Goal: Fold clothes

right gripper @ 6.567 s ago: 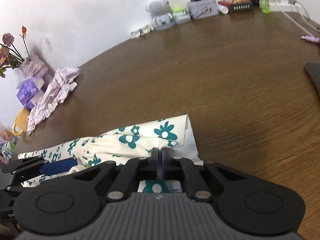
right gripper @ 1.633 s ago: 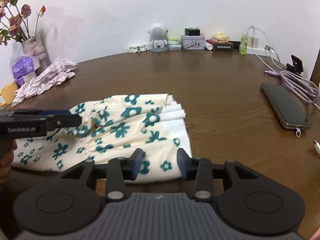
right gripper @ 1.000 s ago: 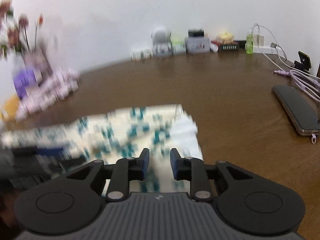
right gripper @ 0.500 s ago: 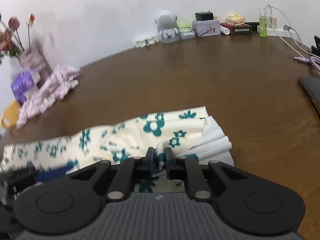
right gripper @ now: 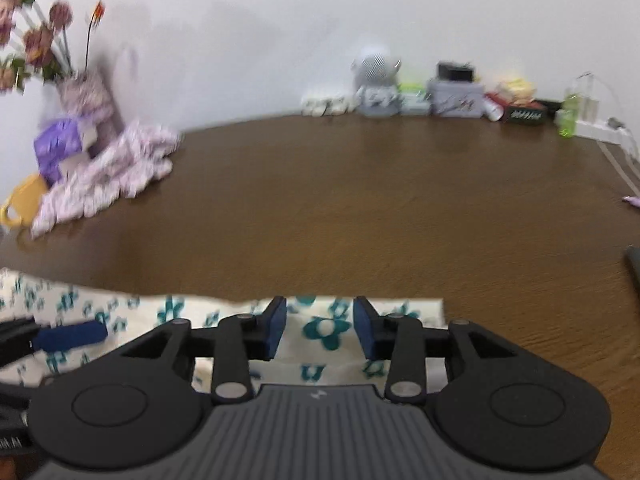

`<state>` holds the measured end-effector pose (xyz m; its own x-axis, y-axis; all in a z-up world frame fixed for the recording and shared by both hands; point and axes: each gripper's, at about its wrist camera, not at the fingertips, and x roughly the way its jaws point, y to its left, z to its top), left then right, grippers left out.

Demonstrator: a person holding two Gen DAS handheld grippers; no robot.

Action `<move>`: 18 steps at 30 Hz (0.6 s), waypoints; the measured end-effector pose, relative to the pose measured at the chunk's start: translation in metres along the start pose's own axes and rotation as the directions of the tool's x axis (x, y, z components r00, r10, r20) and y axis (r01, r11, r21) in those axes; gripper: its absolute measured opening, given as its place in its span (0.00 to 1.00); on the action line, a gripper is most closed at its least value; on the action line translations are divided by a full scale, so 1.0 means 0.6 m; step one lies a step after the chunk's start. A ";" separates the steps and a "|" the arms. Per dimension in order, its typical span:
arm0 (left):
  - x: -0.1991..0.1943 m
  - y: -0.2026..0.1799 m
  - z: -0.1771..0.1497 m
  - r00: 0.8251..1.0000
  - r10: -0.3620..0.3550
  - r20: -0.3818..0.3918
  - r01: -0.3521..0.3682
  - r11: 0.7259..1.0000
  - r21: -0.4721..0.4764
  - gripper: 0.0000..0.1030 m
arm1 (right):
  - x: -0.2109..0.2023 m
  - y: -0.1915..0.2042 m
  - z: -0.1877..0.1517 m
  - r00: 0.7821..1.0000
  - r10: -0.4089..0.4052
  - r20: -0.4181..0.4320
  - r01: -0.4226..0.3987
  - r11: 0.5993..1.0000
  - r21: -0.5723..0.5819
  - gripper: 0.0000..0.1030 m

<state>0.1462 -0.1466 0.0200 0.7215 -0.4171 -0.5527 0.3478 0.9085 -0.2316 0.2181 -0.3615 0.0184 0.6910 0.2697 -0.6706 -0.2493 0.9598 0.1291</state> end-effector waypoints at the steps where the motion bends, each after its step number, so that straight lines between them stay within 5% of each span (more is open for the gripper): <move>1: 0.002 0.000 0.000 1.000 -0.002 -0.006 0.002 1.000 0.001 0.48 | 0.004 0.003 -0.004 1.000 -0.002 -0.015 0.002 1.000 -0.010 0.20; 4: 0.002 0.001 -0.006 1.000 -0.008 -0.005 0.008 1.000 0.002 0.48 | -0.014 0.002 -0.003 1.000 0.011 0.013 -0.011 1.000 -0.010 0.24; 6: -0.001 0.002 -0.010 1.000 -0.011 -0.005 0.011 1.000 -0.002 0.49 | -0.042 0.001 0.001 0.997 0.058 0.051 -0.056 0.998 -0.033 0.46; 9: -0.002 0.001 -0.009 1.000 -0.012 -0.006 0.012 1.000 0.001 0.49 | -0.079 0.009 0.011 0.990 0.131 0.059 -0.116 0.972 -0.204 0.65; 11: -0.002 -0.001 -0.007 1.000 -0.007 -0.011 0.008 1.000 0.005 0.50 | -0.093 0.019 0.013 0.985 0.170 0.000 -0.158 0.911 -0.381 0.75; 14: 0.000 -0.006 0.004 0.999 -0.007 -0.035 0.007 1.000 0.000 0.52 | -0.098 0.037 0.012 0.977 0.177 -0.123 -0.215 0.762 -0.611 0.79; 18: 0.007 -0.006 0.027 0.998 -0.004 -0.067 0.001 0.999 -0.046 0.56 | -0.085 0.061 0.017 0.963 0.133 -0.235 -0.267 0.606 -0.750 0.79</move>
<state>0.1576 -0.1521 0.0318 0.6783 -0.4183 -0.6040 0.3210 0.9082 -0.2685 0.1808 -0.3392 0.0648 0.4728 0.3693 -0.8001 -0.8439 0.4510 -0.2905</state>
